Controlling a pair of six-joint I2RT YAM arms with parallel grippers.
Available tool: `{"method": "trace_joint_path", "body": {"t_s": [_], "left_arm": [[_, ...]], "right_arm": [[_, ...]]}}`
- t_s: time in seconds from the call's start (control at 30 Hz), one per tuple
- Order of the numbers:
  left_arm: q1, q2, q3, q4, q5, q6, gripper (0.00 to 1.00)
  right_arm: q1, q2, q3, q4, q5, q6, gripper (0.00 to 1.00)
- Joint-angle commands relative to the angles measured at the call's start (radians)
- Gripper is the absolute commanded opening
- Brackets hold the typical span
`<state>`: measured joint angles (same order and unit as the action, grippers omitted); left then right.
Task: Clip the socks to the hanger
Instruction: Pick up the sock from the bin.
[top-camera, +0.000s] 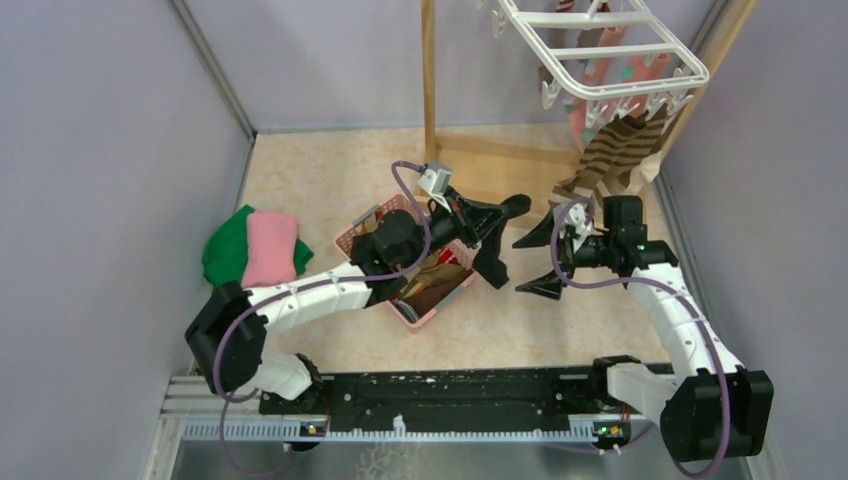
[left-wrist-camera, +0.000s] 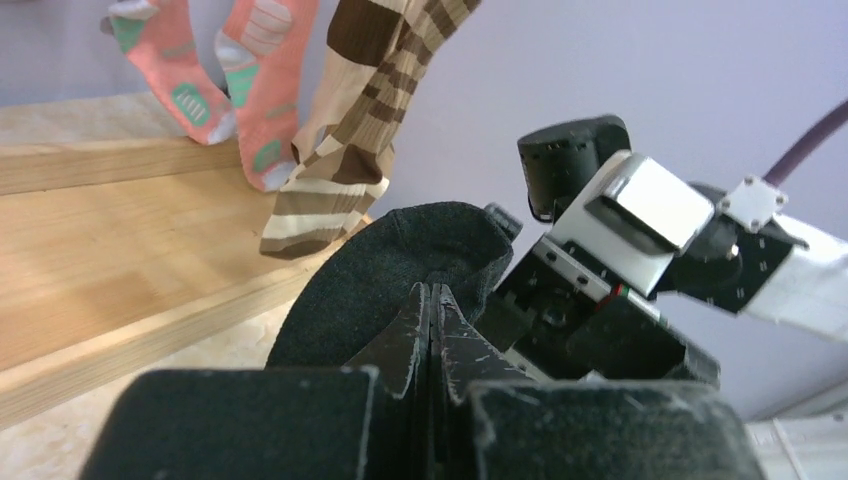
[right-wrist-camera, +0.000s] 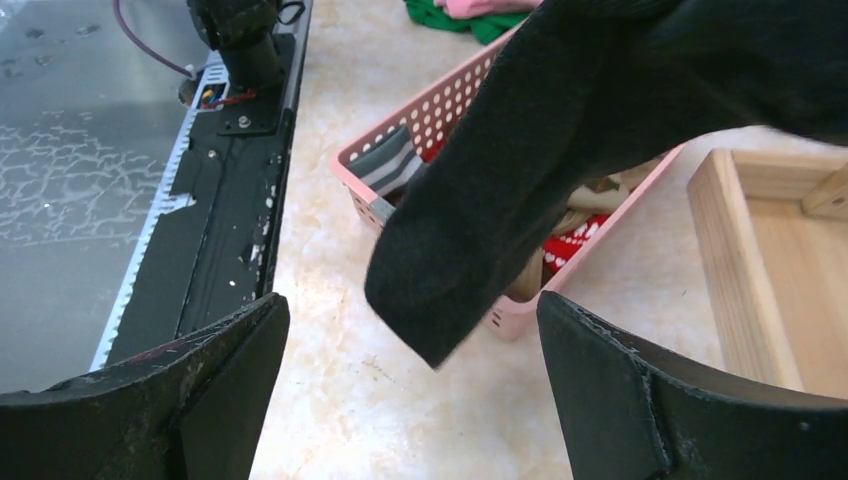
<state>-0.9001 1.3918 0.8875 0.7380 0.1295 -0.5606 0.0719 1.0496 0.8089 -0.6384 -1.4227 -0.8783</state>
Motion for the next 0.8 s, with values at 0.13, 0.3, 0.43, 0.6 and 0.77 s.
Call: {"method": "trace_joint_path", "body": {"t_s": [0.13, 0.3, 0.43, 0.6, 0.77], "left_arm": [[-0.085, 0.077, 0.097, 0.154, -0.297, -0.051, 0.00], [-0.104, 0.088, 0.108, 0.156, -0.364, -0.057, 0.00], [-0.105, 0.071, 0.085, 0.156, -0.397, -0.057, 0.00], [-0.105, 0.056, 0.067, 0.158, -0.407, -0.061, 0.00], [-0.087, 0.025, 0.000, 0.205, -0.445, -0.017, 0.34]], "right_arm": [[0.116, 0.008, -0.049, 0.324, 0.175, 0.320, 0.89], [0.143, 0.024, -0.046, 0.412, 0.300, 0.437, 0.68], [0.143, 0.018, -0.031, 0.425, 0.353, 0.482, 0.28], [0.144, 0.028, -0.016, 0.422, 0.336, 0.519, 0.11], [0.133, 0.047, 0.056, 0.206, 0.116, 0.341, 0.00]]}}
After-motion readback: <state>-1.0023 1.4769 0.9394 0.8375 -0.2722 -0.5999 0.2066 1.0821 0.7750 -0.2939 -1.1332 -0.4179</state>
